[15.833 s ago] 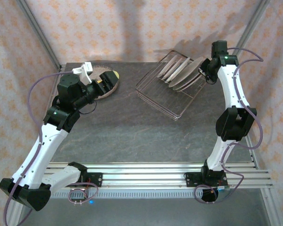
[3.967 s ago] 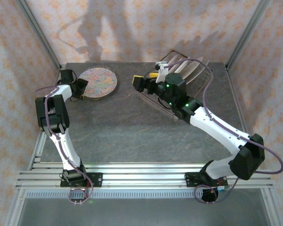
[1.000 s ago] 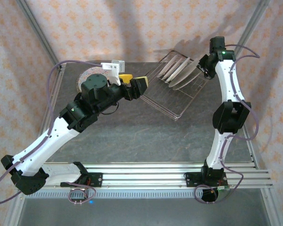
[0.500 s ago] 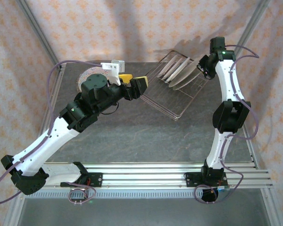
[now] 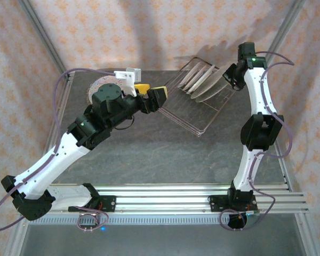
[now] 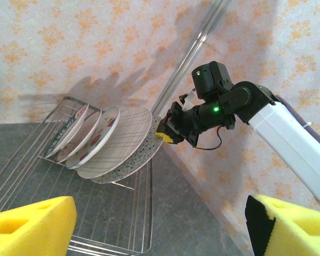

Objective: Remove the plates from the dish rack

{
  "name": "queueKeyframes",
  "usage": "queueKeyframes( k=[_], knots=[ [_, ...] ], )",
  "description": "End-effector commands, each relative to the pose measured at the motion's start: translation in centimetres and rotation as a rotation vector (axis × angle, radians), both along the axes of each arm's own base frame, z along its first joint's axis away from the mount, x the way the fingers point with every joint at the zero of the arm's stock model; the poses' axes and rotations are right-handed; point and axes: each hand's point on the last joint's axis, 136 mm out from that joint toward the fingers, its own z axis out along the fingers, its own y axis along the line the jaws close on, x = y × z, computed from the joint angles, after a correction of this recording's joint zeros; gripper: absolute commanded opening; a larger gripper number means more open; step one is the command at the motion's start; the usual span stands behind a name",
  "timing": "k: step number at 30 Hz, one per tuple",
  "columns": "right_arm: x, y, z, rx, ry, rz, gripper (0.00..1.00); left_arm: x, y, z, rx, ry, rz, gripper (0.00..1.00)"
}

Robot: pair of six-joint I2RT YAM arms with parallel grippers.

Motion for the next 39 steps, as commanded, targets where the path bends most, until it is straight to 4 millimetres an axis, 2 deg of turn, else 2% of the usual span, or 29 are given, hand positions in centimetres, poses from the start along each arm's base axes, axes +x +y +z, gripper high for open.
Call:
queueKeyframes(
  k=[1,19,33,39],
  knots=[
    [0.5,0.2,3.2,-0.014,-0.088,0.017,0.0,-0.2,0.0,1.4,-0.015,-0.03,0.006,0.83],
    [-2.2,-1.0,7.8,-0.101,-0.123,-0.052,0.0,-0.5,0.1,1.7,-0.036,-0.03,-0.005,0.84],
    [-5.4,-1.9,9.1,-0.153,-0.074,-0.086,0.0,-0.6,-0.2,1.6,-0.038,-0.025,-0.02,0.84],
    [-7.1,-2.0,10.5,-0.167,-0.085,-0.097,0.0,-0.6,-0.4,1.4,-0.041,-0.023,-0.025,0.84]
  ],
)
